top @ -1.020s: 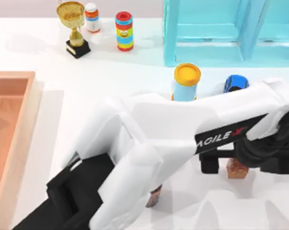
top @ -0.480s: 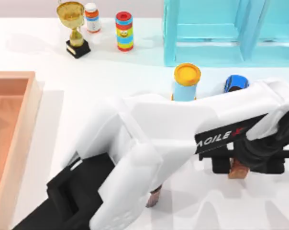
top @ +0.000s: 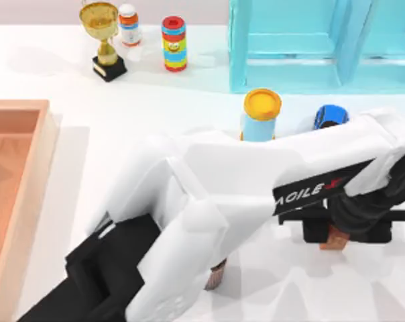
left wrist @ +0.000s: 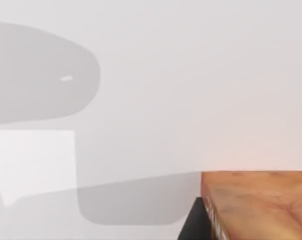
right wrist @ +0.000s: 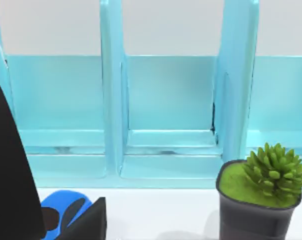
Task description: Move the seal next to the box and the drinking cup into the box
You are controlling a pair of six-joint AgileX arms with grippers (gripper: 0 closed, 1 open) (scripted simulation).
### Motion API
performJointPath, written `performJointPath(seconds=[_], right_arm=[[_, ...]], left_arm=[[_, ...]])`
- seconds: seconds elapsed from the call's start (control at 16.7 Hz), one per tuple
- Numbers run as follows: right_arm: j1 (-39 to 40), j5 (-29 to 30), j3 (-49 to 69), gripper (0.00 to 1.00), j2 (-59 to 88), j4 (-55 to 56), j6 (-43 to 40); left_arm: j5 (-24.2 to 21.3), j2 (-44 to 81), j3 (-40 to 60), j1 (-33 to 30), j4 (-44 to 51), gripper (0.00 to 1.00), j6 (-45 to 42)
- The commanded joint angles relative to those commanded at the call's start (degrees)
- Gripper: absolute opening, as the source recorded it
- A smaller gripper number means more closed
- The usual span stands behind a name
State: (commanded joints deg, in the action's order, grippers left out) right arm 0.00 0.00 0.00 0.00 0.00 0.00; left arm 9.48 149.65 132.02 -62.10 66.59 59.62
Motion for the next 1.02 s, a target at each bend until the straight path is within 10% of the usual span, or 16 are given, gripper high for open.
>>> performJointPath(seconds=[1.02], right_arm=[[0.0, 0.0, 0.0, 1.0, 0.0, 0.0, 0.0]], left_arm=[[-0.46, -16.12, -14.88, 4.14, 0.72, 0.0, -3.75]])
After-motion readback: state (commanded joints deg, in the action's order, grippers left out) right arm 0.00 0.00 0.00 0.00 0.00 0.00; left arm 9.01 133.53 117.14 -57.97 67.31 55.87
